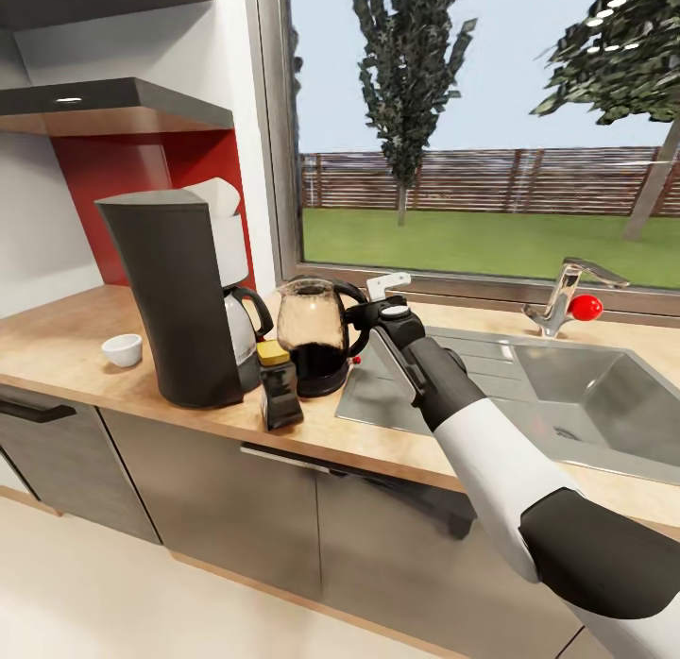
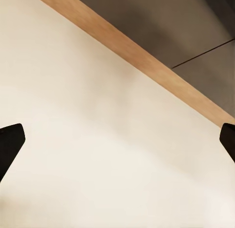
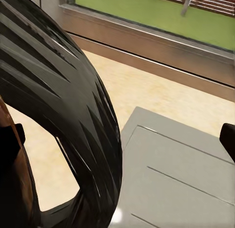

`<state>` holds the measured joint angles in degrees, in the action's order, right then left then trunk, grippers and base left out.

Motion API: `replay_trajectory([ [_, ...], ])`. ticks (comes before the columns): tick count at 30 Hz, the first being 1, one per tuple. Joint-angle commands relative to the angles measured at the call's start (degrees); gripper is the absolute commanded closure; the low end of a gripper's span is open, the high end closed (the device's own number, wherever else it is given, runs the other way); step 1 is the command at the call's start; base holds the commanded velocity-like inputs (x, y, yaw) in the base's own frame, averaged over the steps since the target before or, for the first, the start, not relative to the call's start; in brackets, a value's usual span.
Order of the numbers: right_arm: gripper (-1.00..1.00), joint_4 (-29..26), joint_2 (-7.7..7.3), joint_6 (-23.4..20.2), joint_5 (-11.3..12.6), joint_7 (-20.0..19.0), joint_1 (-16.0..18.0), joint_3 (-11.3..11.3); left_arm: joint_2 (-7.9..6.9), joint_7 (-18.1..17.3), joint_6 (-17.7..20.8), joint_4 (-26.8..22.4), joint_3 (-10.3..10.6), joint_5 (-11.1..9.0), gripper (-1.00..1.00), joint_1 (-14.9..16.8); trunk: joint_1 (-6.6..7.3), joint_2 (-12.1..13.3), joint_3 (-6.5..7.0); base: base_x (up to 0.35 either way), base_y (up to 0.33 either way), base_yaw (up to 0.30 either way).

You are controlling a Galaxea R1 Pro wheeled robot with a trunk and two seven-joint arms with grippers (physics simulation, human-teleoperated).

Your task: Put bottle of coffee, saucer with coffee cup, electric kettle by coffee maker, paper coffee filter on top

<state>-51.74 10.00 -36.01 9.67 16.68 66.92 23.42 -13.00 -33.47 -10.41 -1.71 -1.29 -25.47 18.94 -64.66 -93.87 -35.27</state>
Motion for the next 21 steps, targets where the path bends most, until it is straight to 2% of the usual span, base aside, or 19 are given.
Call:
replay_trajectory([
  [1, -1.00, -0.03, 0.00, -0.11, 0.81, 0.46, 0.05, 0.13, -0.01, -0.19, -0.23, 0.07, -0.11, 0.09, -1.00, 0.05, 0.00, -0.03, -0.06, 0.000, 0.000, 0.000],
  [9, -1.00, -0.03, 0.00, -0.11, 0.80, 0.46, 0.05, 0.10, -0.01, -0.19, -0.23, 0.11, -0.11, 0.08, -1.00, 0.05, 0.00, -0.03, -0.06, -0.026, 0.000, 0.000],
  [21, -1.00, -0.03, 0.00, -0.03, 0.81, 0.46, 0.05, 0.05, -0.01, -0.19, -0.23, 0.07, -0.11, 0.08, -1.00, 0.05, 0.00, -0.03, -0.06, -0.294, 0.000, 0.000],
])
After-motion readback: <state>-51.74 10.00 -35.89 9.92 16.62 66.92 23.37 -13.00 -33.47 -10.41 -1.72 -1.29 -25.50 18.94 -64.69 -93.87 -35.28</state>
